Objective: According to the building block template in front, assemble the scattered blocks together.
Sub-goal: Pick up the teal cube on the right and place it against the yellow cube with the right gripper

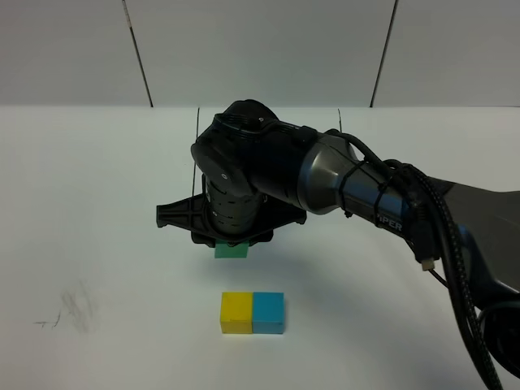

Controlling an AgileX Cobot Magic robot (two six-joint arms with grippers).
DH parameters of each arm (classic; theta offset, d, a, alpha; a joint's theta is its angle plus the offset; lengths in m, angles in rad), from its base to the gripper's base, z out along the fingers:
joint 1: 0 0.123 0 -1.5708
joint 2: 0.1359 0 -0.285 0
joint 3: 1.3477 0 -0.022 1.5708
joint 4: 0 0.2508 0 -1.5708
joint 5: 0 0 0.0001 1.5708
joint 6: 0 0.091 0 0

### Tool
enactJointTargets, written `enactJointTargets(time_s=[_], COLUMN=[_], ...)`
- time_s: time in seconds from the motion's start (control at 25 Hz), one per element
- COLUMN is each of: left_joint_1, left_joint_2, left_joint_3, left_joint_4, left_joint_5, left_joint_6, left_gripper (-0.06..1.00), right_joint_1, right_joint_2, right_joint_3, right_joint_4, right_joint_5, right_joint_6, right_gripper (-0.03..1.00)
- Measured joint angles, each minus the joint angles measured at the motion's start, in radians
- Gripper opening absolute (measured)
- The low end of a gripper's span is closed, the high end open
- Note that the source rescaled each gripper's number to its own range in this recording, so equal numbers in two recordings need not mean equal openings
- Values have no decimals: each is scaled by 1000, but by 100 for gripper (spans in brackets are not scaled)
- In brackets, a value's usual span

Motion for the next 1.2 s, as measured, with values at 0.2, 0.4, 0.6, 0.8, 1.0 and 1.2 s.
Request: enactJointTargets(time_s=[0.2,0.4,0.6,0.8,1.0,1.2], left_joint_1=[0,0,0,0,0,0], left_joint_2=[0,0,0,0,0,0], left_joint_3=[0,0,0,0,0,0], left_joint_4=[0,0,0,0,0,1], left_joint_5=[0,0,0,0,0,0], left_joint_6=[0,0,0,0,0,0], left_gripper=[10,10,10,10,10,10], right_joint_1=[0,11,42,61,69,71], right_joint_2=[47,67,67,67,68,96], right_joint_3=[-1,-1,-1,-1,-1,-1], right_joint_4=[-94,-90,-86,-84,-89,-88], right_joint_5=[-1,22,66,57,48,44], right_joint_6=[76,79,79,79,93,100], right_gripper=[19,19,19,19,19,19])
